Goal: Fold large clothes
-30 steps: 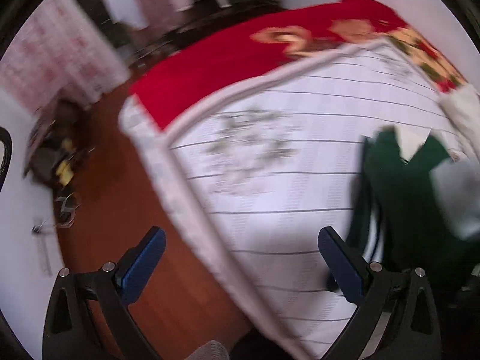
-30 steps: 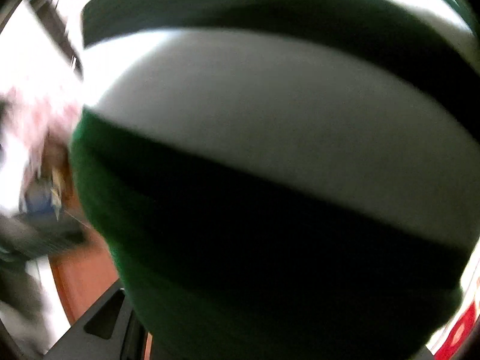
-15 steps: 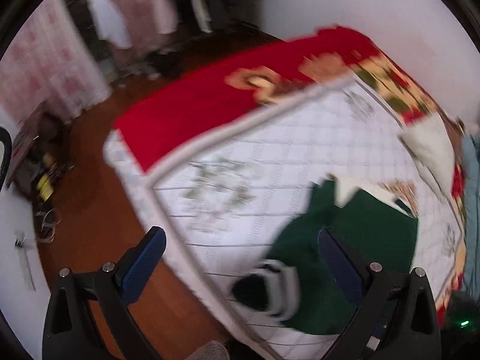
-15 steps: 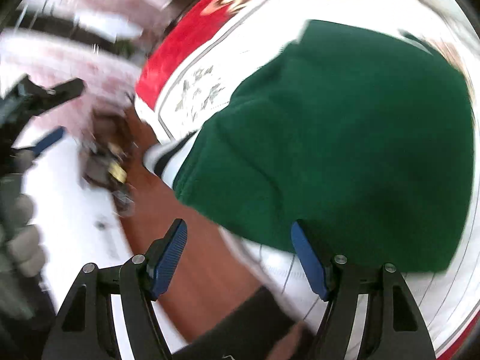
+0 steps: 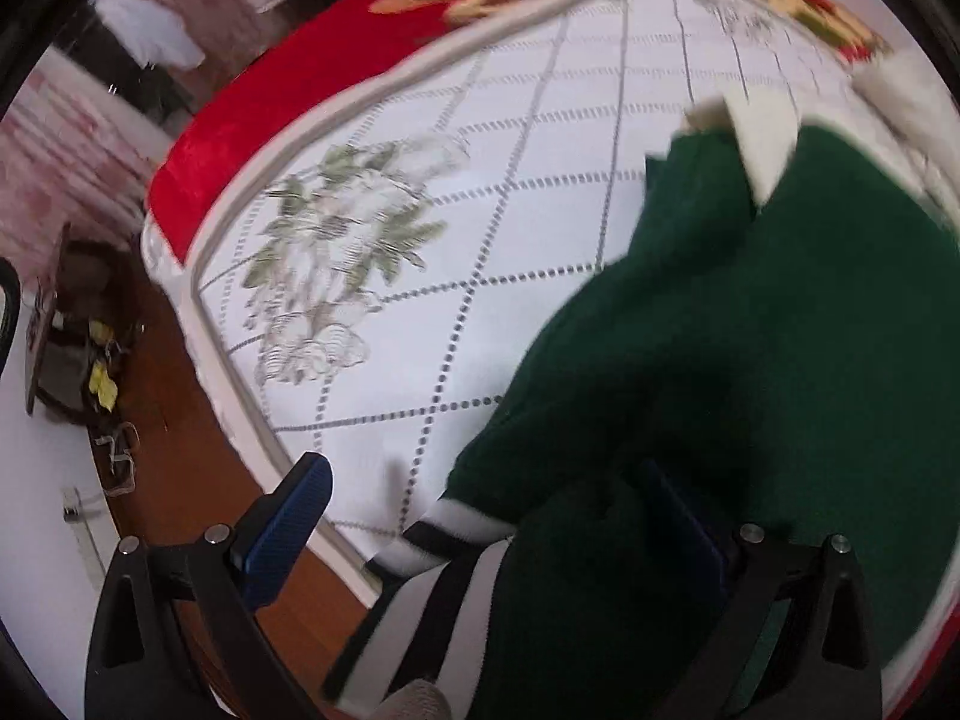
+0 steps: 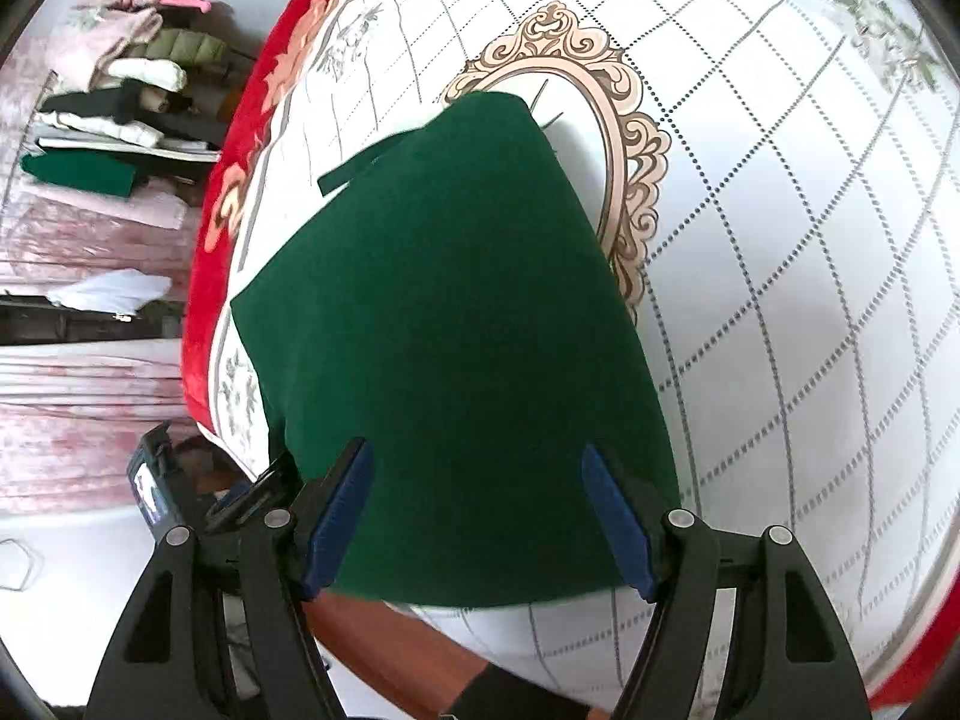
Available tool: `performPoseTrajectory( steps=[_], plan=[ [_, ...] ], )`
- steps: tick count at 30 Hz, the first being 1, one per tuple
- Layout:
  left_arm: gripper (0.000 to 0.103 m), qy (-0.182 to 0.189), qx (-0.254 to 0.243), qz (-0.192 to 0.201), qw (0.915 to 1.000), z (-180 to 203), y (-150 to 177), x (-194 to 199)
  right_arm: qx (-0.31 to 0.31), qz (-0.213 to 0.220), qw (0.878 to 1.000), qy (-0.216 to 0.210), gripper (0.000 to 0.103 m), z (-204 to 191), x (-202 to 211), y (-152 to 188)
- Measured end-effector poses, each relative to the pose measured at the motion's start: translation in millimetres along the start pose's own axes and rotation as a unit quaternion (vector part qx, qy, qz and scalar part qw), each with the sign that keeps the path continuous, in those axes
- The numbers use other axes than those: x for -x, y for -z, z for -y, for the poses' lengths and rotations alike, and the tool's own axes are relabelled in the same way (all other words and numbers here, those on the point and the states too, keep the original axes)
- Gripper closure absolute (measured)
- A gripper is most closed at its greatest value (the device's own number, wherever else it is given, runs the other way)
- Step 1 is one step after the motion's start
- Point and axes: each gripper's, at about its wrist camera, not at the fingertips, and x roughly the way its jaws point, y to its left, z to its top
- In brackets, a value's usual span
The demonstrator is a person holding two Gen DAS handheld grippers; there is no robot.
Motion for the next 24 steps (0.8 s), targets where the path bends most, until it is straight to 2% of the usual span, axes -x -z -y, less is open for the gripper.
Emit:
performPoseTrajectory(
  steps=[4, 6, 7, 9, 11, 14, 17, 18, 19, 20, 21, 24],
  plan=[
    [0.0, 0.041, 0.05, 0.005, 0.9979, -21.9, 15.7, 30.6, 0.013, 0.007, 1.0, -0.014, 0.029, -15.4, -49.8, 8.1],
    [0.0, 0.067, 0.091, -0.01, 0.9935, -34.8, 32.9, 37.7, 0.005, -0.006, 0.998, -0.061, 0.029, -1.2, -68.3, 0.9],
    [0.0, 0.08, 0.112, -0.021, 0.9902, -39.9, 43.8, 38.0, -0.001, -0.012, 0.997, -0.079, 0.022, 7.7, -76.3, -3.6],
    [0.0, 0.096, 0.139, -0.034, 0.9851, -42.8, 60.7, 34.8, -0.004, -0.037, 0.992, -0.123, 0.015, 14.7, -98.2, -10.2],
    [0.0, 0.102, 0.144, -0.044, 0.9833, -37.9, 73.5, 26.4, 0.0, -0.064, 0.987, -0.144, 0.014, 22.5, -119.8, -20.3],
    [0.0, 0.117, 0.153, -0.051, 0.98, -28.9, 83.0, 19.7, 0.013, -0.117, 0.971, -0.208, 0.013, 16.5, -162.6, -38.7],
    [0.0, 0.132, 0.168, -0.041, 0.976, -23.4, 78.7, 12.5, 0.035, -0.118, 0.968, -0.218, 0.014, -3.7, -178.0, -50.8],
    [0.0, 0.128, 0.171, -0.034, 0.9762, -21.7, 74.8, 10.2, 0.045, -0.111, 0.969, -0.217, 0.026, -10.5, -180.0, -53.7],
    [0.0, 0.131, 0.175, -0.026, 0.9756, -20.3, 70.4, 7.3, 0.038, -0.106, 0.968, -0.226, 0.049, -12.9, -180.0, -56.3],
    [0.0, 0.125, 0.179, -0.022, 0.9755, -19.5, 65.9, 4.6, 0.019, -0.102, 0.966, -0.239, 0.058, -12.1, -177.1, -57.0],
    [0.0, 0.123, 0.184, -0.02, 0.9751, -19.8, 63.5, 3.0, -0.004, -0.097, 0.964, -0.249, 0.065, -13.0, -176.7, -55.5],
    [0.0, 0.13, 0.203, -0.014, 0.9704, -23.6, 57.7, -1.4, -0.051, -0.083, 0.964, -0.246, 0.069, -13.4, -163.0, -39.0]
  ],
)
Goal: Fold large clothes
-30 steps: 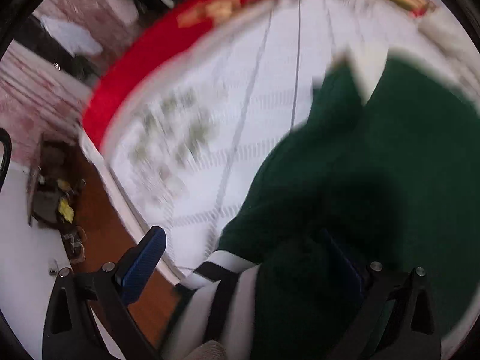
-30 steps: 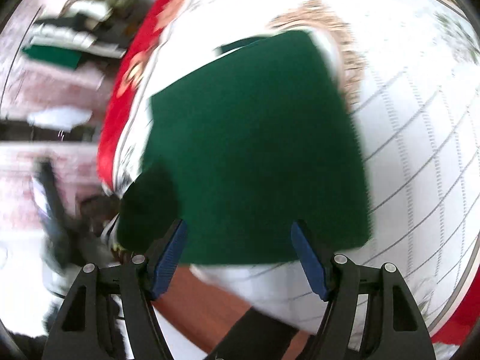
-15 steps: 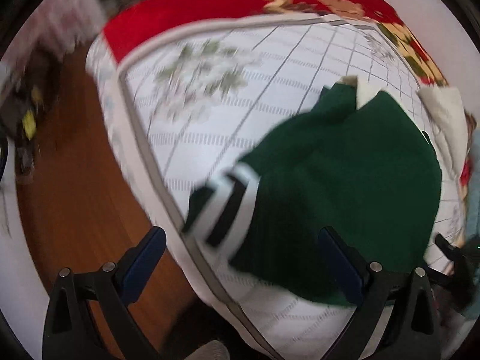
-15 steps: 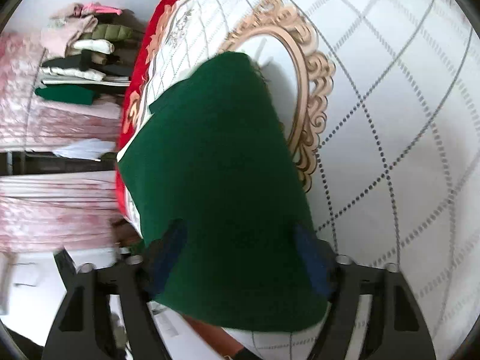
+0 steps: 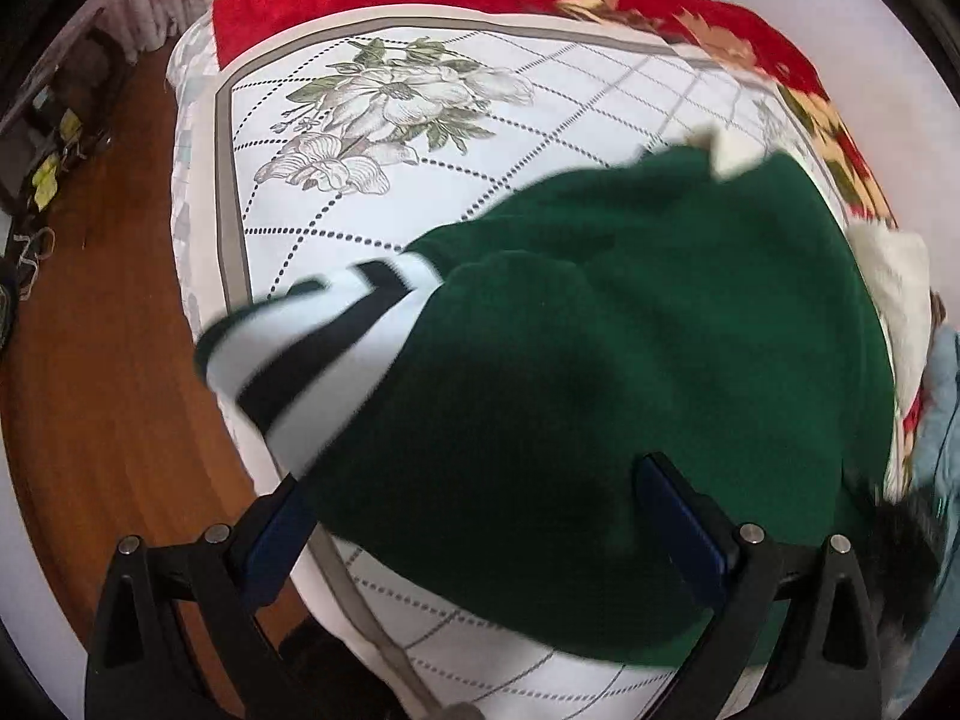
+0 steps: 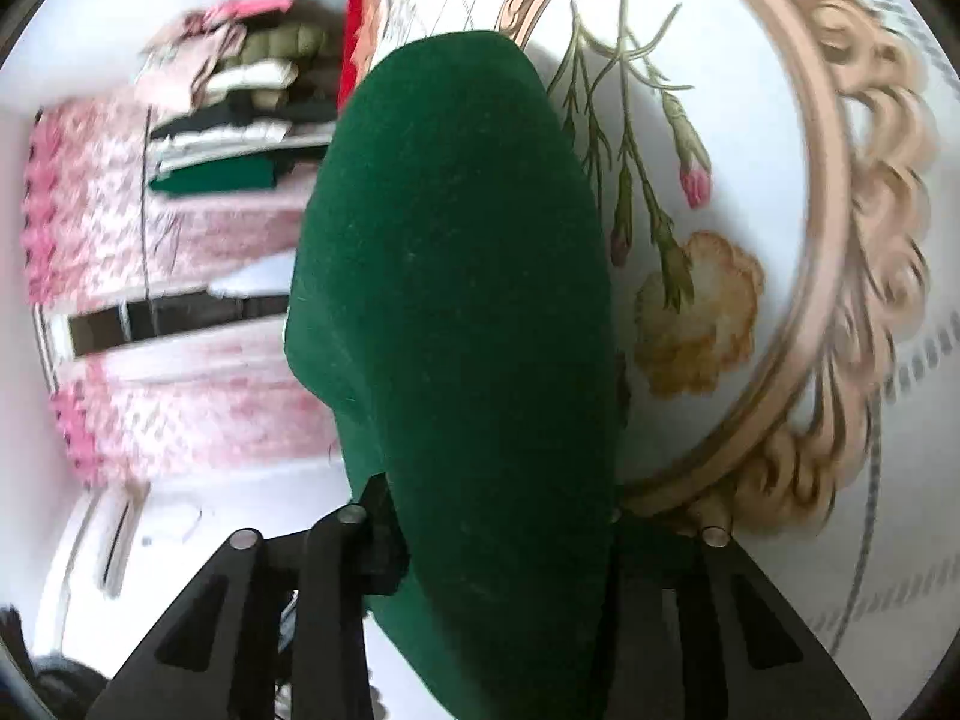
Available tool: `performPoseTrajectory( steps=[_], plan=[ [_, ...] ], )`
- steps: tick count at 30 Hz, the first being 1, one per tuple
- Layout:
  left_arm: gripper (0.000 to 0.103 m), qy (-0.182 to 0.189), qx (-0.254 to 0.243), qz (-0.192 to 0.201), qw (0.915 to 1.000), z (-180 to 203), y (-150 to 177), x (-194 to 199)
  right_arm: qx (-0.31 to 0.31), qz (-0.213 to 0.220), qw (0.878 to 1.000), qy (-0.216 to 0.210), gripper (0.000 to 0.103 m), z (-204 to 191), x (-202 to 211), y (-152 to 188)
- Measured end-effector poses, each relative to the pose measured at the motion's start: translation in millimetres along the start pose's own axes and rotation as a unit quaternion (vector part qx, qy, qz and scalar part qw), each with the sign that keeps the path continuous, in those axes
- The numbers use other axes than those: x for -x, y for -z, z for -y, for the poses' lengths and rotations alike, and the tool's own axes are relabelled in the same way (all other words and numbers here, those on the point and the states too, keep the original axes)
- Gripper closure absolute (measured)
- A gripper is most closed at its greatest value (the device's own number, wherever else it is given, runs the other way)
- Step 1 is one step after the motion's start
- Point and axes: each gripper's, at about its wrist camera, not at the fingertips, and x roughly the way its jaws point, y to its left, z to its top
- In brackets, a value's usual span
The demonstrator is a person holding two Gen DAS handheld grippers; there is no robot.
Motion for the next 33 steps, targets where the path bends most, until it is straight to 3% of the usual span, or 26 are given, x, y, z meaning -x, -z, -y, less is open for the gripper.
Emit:
performPoseTrajectory(
  steps=[3, 6, 10, 14, 16, 19, 21, 24, 26, 29, 33],
  plan=[
    [0.0, 0.013, 0.011, -0.004, 0.9998, -4.4, -2.3, -4.5, -0.065, 0.002, 0.998, -0.009, 0.068, 12.5, 17.2, 36.6],
    [0.0, 0.035, 0.014, -0.012, 0.9992, -6.1, -3.0, -13.8, -0.081, -0.022, 0.996, 0.019, 0.049, 25.9, 27.9, 65.9],
    [0.0, 0.067, -0.006, -0.009, 0.9977, 1.4, -10.0, -24.7, -0.062, 0.006, 0.996, 0.059, 0.027, 35.3, 34.2, 76.6],
    [0.0, 0.065, -0.009, -0.011, 0.9978, 4.5, -16.3, -27.6, 0.006, 0.011, 0.995, 0.1, 0.022, 13.9, 30.6, 68.4],
    [0.0, 0.043, -0.011, -0.009, 0.999, 2.3, -14.9, -16.2, 0.035, 0.036, 0.99, 0.134, 0.021, -3.5, 40.2, 70.3],
    [0.001, -0.024, -0.035, -0.002, 0.9991, 1.6, -9.7, 10.0, 0.052, 0.052, 0.979, 0.191, 0.021, -27.9, 58.8, 76.4],
    [0.001, -0.049, -0.06, 0.013, 0.9969, 5.5, -7.9, 29.7, 0.091, 0.063, 0.96, 0.258, 0.021, -59.9, 72.5, 79.0],
    [0.001, -0.063, -0.095, 0.036, 0.9928, 13.0, -9.2, 52.5, 0.166, 0.068, 0.945, 0.272, 0.021, -121.3, 80.1, 71.0],
    [0.0, -0.07, -0.111, 0.051, 0.9901, 18.0, -13.5, 56.9, 0.208, 0.047, 0.942, 0.26, 0.021, -153.1, 63.6, 52.4],
    [0.0, -0.082, -0.122, 0.067, 0.9869, 23.3, -24.1, 53.3, 0.279, -0.01, 0.926, 0.254, 0.021, -195.4, 4.6, 9.2],
    [0.0, -0.073, -0.097, 0.073, 0.9898, 13.4, -35.1, 48.5, 0.332, -0.148, 0.895, 0.258, 0.024, -209.9, -107.6, -27.3]
  ],
)
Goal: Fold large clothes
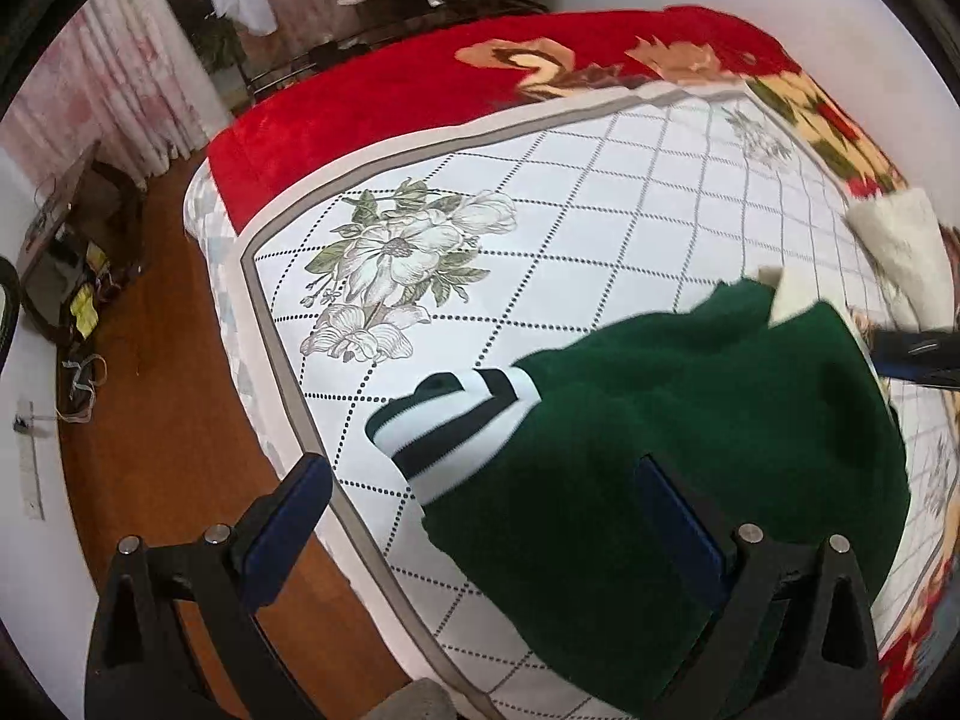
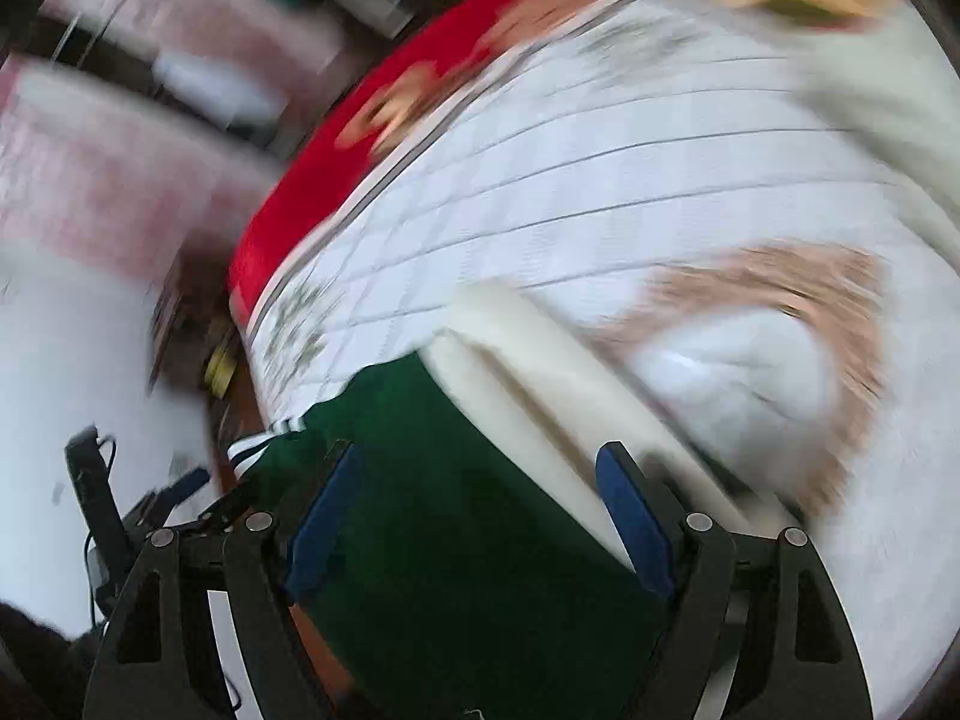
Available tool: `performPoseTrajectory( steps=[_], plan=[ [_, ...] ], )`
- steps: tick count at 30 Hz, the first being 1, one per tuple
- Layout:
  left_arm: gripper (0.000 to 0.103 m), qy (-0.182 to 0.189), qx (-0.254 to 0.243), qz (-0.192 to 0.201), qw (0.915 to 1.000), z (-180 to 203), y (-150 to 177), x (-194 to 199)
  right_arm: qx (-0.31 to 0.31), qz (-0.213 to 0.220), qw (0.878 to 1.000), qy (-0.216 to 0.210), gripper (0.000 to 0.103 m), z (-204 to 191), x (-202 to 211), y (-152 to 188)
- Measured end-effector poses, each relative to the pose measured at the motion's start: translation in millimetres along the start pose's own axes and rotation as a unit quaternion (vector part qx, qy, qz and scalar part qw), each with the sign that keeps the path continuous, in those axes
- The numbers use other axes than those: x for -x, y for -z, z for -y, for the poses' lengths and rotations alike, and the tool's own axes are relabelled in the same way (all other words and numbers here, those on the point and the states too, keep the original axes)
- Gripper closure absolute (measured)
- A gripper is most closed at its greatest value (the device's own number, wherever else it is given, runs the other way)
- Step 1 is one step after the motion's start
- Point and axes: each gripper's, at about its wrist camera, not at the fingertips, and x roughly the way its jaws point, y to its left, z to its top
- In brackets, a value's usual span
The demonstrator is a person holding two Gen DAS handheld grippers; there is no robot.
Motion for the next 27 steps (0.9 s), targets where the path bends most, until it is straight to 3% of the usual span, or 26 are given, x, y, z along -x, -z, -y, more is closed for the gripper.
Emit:
performPoseTrajectory(
  steps=[1, 2, 3, 4, 6, 7, 8, 9, 10, 11, 13, 15, 17, 20, 22, 24, 25, 27],
  plan=[
    [0.0, 0.002, 0.004, 0.0, 1.0, -1.8, -0.1, -1.9, 0.027, -0.037, 0.999, 0.021, 0.046, -8.2, -22.5, -12.1],
    [0.0, 0.004, 0.008, -0.001, 1.0, -2.5, 0.2, -3.0, 0.063, -0.061, 0.995, 0.051, 0.06, -16.6, -35.4, -16.9],
    [0.0, 0.006, 0.012, 0.001, 0.9999, -4.1, 2.0, -2.8, 0.128, -0.08, 0.984, 0.097, 0.09, -31.6, -45.6, -18.5],
    [0.0, 0.008, 0.013, 0.002, 0.9999, -6.4, 3.9, -2.7, 0.152, -0.085, 0.98, 0.1, 0.092, -39.9, -45.6, -18.7],
    [0.0, 0.012, 0.018, 0.003, 0.9998, -10.6, 8.5, -2.5, 0.147, -0.074, 0.983, 0.076, 0.094, -48.1, -31.7, -24.6],
    [0.0, 0.014, 0.024, 0.001, 0.9996, -14.1, 11.0, -3.4, 0.112, -0.06, 0.991, 0.047, 0.095, -42.2, -23.2, -29.9],
    [0.0, 0.017, 0.029, -0.001, 0.9994, -16.7, 12.6, -4.3, 0.062, -0.043, 0.997, 0.017, 0.095, -30.6, -15.5, -33.8],
    [0.0, 0.02, 0.038, -0.005, 0.9991, -21.3, 14.6, -6.3, -0.046, -0.013, 0.998, -0.049, 0.096, -2.3, -6.2, -35.9],
    [0.0, 0.022, 0.045, -0.009, 0.9987, -24.3, 15.9, -7.7, -0.129, 0.004, 0.987, -0.092, 0.096, 22.6, -5.7, -33.8],
    [0.0, 0.024, 0.052, -0.014, 0.9983, -27.3, 16.8, -8.7, -0.23, 0.027, 0.964, -0.129, 0.096, 54.8, -9.9, -26.5],
    [0.0, 0.026, 0.058, -0.017, 0.9978, -31.1, 16.7, -8.7, -0.295, 0.038, 0.946, -0.126, 0.096, 81.3, -19.7, -18.9],
    [0.0, 0.029, 0.056, -0.012, 0.9979, -33.6, 14.7, -6.0, -0.282, 0.021, 0.955, -0.085, 0.096, 81.0, -24.9, -25.6],
    [0.0, 0.029, 0.05, -0.008, 0.9983, -34.6, 12.6, -4.1, -0.206, -0.007, 0.978, -0.017, 0.088, 54.8, -20.0, -46.4],
    [0.0, 0.029, 0.05, -0.004, 0.9983, -35.7, 8.9, -3.1, -0.086, -0.017, 0.995, 0.056, 0.078, 5.4, -4.7, -63.7],
    [0.0, 0.031, 0.051, -0.005, 0.9982, -34.5, 6.3, -4.3, -0.02, -0.031, 0.995, 0.089, 0.075, -17.7, -8.3, -68.3],
    [0.0, 0.027, 0.044, -0.008, 0.9986, -29.7, 4.2, -7.3, 0.027, -0.038, 0.989, 0.141, 0.08, -24.0, -28.8, -73.4],
    [0.0, 0.026, 0.038, -0.009, 0.9989, -27.1, 3.7, -8.4, 0.038, -0.042, 0.984, 0.17, 0.08, -20.4, -43.5, -79.1],
    [0.0, 0.025, 0.029, -0.011, 0.9992, -23.1, 2.4, -8.4, -0.007, -0.056, 0.985, 0.165, 0.08, -4.9, -57.5, -88.8]
  ],
)
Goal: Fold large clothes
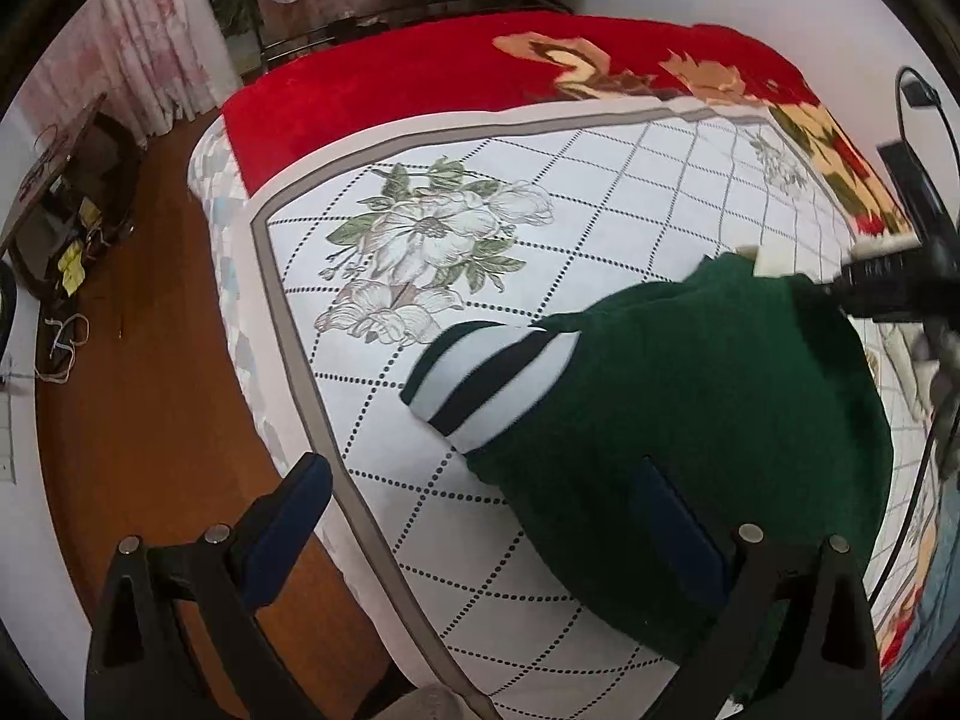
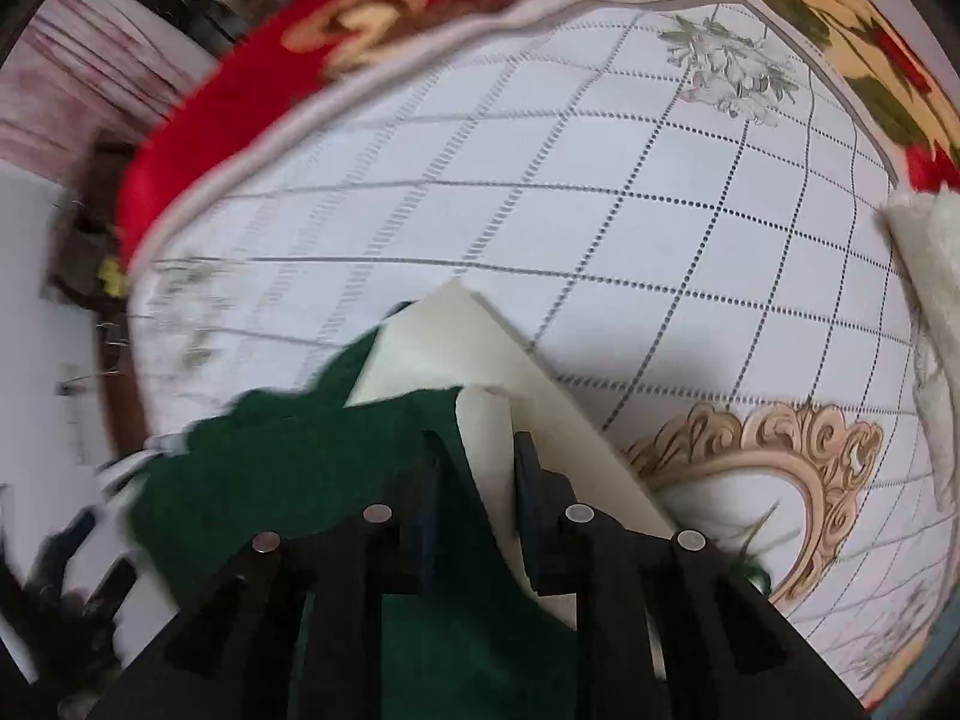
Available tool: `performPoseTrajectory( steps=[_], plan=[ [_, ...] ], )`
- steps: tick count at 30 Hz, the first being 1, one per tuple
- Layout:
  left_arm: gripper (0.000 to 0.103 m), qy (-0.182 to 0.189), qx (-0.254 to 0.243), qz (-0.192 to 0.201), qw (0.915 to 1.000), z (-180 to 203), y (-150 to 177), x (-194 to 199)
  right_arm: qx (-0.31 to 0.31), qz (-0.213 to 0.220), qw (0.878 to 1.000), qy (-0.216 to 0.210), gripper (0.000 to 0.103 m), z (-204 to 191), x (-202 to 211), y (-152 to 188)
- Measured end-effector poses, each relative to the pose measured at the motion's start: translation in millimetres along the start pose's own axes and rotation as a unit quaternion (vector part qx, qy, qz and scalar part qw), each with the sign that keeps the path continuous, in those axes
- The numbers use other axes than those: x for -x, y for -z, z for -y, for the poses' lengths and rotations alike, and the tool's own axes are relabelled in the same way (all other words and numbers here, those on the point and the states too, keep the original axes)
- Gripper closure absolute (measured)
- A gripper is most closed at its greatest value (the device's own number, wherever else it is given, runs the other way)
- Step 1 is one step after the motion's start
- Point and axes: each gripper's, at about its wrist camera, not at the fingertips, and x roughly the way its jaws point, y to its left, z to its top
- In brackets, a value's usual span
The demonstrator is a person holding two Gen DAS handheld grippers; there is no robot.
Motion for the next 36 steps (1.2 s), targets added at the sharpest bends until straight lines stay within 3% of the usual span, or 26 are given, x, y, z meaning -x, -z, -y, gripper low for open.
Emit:
performPoseTrajectory(
  steps=[3, 6, 10, 11, 13, 16, 19, 23, 24, 27, 30, 31, 34, 36],
  plan=[
    [0.0, 0.005, -0.009, 0.003, 0.9999, 2.4, -2.4, 4.4, -0.044, 0.032, 0.997, -0.046, 0.078, 14.8, 30.2, 13.9],
    [0.0, 0.008, -0.018, 0.0, 0.9998, 7.7, -6.9, 5.8, -0.075, 0.067, 0.994, -0.043, 0.061, 34.5, 66.0, 52.4],
    [0.0, 0.015, -0.027, 0.002, 0.9995, 21.4, -12.7, 6.2, -0.105, 0.035, 0.992, -0.063, 0.061, 63.5, 70.7, 102.7],
    [0.0, 0.015, -0.032, 0.002, 0.9994, 25.5, -13.1, 5.7, -0.096, 0.019, 0.993, -0.06, 0.061, 65.2, 62.0, 108.5],
    [0.0, 0.013, -0.043, 0.001, 0.999, 34.8, -12.2, 3.5, -0.091, 0.009, 0.995, -0.035, 0.082, 65.2, 46.0, 111.0],
    [0.0, 0.006, -0.053, -0.006, 0.9985, 41.6, -7.2, -0.2, -0.139, 0.058, 0.989, -0.011, 0.082, 80.4, 28.4, 94.9],
    [0.0, -0.001, -0.049, -0.017, 0.9986, 36.7, 0.1, 0.5, -0.168, 0.048, 0.985, -0.008, 0.082, 83.7, 7.9, 82.4],
    [0.0, 0.005, -0.006, -0.034, 0.9994, 10.9, 8.2, 7.0, -0.172, 0.086, 0.981, -0.023, 0.081, 85.2, 44.1, 104.3],
    [0.0, 0.009, 0.014, -0.041, 0.999, 2.8, 8.9, 6.7, -0.175, 0.093, 0.98, -0.031, 0.076, 88.7, 53.9, 113.3],
    [0.001, 0.04, 0.072, -0.067, 0.9943, -13.4, 4.0, -7.3, -0.21, 0.113, 0.969, -0.07, 0.044, 98.2, 75.6, 156.5],
    [0.001, 0.077, 0.117, -0.088, 0.9863, -18.9, -8.9, -36.7, -0.243, 0.117, 0.958, -0.098, 0.043, 114.6, 82.9, 199.1],
    [0.003, 0.085, 0.127, -0.09, 0.9842, -21.3, -13.0, -46.8, -0.257, 0.116, 0.952, -0.122, 0.043, 120.2, 80.4, 213.9],
    [0.03, 0.101, 0.13, -0.081, 0.983, -21.8, -24.9, -72.4, -0.302, 0.117, 0.93, -0.174, 0.043, 135.9, 65.7, 246.8],
    [0.032, 0.101, 0.113, -0.071, 0.986, -15.3, -28.1, -73.3, -0.304, 0.123, 0.928, -0.178, 0.042, 139.1, 54.1, 261.9]
  ],
)
